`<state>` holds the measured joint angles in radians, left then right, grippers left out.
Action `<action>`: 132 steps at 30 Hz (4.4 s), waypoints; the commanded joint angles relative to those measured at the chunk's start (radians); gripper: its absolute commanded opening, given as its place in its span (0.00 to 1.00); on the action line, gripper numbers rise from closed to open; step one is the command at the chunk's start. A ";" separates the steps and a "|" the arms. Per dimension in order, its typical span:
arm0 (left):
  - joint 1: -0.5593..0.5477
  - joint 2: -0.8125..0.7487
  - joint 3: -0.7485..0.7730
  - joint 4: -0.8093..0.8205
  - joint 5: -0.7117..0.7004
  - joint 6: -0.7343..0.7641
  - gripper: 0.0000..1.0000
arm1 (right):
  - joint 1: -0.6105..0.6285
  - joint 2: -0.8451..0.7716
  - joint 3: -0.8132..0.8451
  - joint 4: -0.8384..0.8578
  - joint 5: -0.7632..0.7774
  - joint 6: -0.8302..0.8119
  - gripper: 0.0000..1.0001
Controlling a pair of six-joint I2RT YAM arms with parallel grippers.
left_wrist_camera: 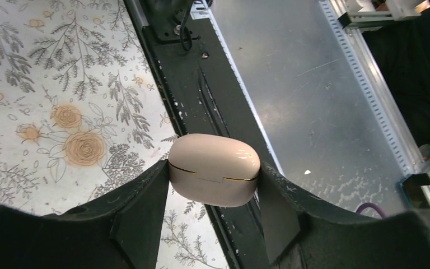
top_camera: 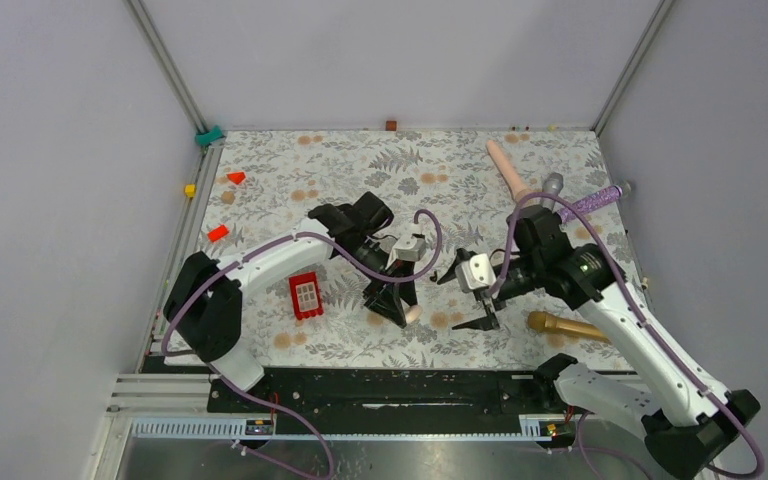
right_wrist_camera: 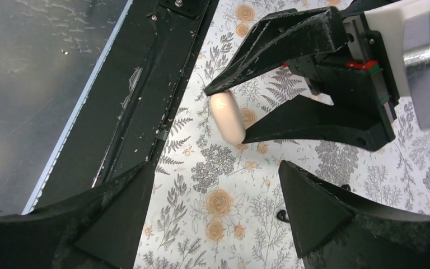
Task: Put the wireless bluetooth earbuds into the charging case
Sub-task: Pass from the left arm to the right, then open the charging case to the charging case.
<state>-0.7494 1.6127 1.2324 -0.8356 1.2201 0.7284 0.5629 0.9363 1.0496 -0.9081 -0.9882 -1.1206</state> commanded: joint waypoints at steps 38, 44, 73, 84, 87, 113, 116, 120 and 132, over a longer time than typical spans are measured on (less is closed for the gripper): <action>0.002 0.029 0.070 -0.134 0.128 0.143 0.24 | 0.221 0.117 -0.178 0.474 0.077 0.238 0.75; 0.001 0.023 0.066 -0.134 0.129 0.146 0.24 | 0.246 0.143 -0.193 0.507 0.110 0.245 0.71; 0.004 0.017 0.069 -0.136 0.121 0.148 0.51 | 0.281 0.181 -0.190 0.528 0.125 0.262 0.25; 0.128 -0.121 0.089 -0.140 0.031 0.154 0.96 | 0.279 0.163 -0.115 0.461 0.175 0.325 0.20; 0.171 -0.198 0.096 -0.122 -0.022 0.145 0.97 | 0.279 0.159 -0.078 0.444 0.212 0.362 0.19; 0.237 -0.556 0.132 0.373 -0.843 -0.382 0.99 | 0.250 0.117 0.167 0.396 0.444 0.606 0.09; 0.237 -0.522 0.095 0.399 -0.795 -0.395 0.99 | 0.227 0.104 0.145 0.446 0.448 0.649 0.09; 0.225 -0.485 0.025 0.417 -0.661 -0.323 0.99 | 0.198 0.102 0.127 0.500 0.464 0.708 0.09; 0.156 -0.446 -0.050 0.253 -0.261 -0.088 0.99 | 0.139 0.121 0.065 0.611 0.376 0.868 0.09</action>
<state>-0.5762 1.1625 1.1580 -0.5480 0.7658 0.5571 0.7170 1.0519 1.1328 -0.3798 -0.5472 -0.3229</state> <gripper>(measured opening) 0.985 0.372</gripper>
